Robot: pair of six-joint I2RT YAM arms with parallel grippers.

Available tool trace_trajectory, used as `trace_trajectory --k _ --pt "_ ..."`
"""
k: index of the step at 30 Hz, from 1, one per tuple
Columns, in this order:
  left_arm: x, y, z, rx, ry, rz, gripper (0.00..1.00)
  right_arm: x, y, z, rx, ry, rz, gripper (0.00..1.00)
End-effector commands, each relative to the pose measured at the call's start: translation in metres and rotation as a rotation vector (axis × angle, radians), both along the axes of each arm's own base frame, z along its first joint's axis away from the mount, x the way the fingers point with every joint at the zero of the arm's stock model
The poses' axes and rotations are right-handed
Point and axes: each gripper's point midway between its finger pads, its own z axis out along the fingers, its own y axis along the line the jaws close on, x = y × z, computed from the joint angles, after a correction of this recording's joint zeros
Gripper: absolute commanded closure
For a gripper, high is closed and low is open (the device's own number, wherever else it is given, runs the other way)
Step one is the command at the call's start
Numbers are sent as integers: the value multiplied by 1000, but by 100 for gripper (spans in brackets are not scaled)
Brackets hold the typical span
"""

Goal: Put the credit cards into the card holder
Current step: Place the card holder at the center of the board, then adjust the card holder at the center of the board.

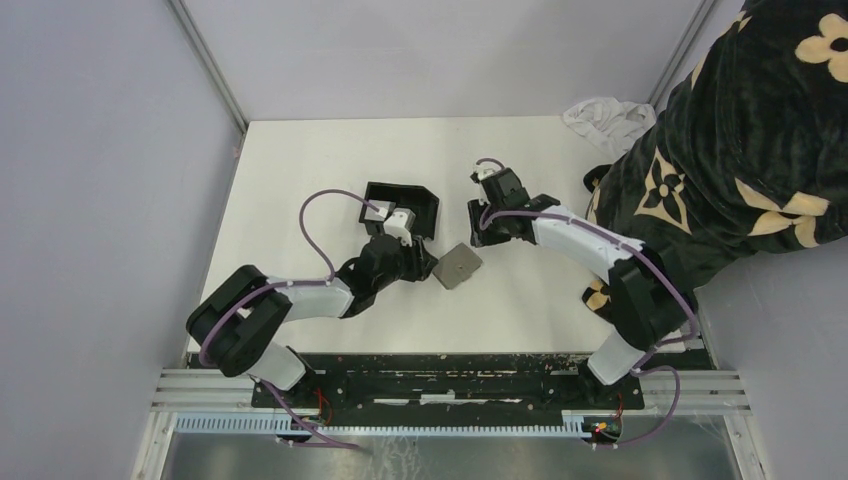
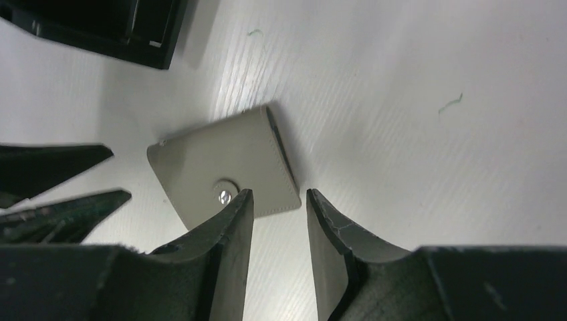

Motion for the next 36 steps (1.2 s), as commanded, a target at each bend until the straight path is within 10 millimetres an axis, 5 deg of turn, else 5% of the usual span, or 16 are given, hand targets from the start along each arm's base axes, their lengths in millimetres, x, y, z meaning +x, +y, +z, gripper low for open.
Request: trace_trajectory --k 1,8,17,27,36 --pt "22 6 35 -26 -139 86 53 -9 -16 18 -89 -140 -88 60" --pt "38 -3 13 38 -108 95 54 -30 -36 6 -149 -188 -167 70" --pt "46 -12 3 32 -98 90 55 -38 -23 -19 -132 -133 -130 89" --pt "45 -14 -16 63 -65 74 57 -41 -6 -46 -137 -72 -91 92" --pt "35 -10 -25 83 -36 52 61 -29 5 -50 -146 -66 -65 92"
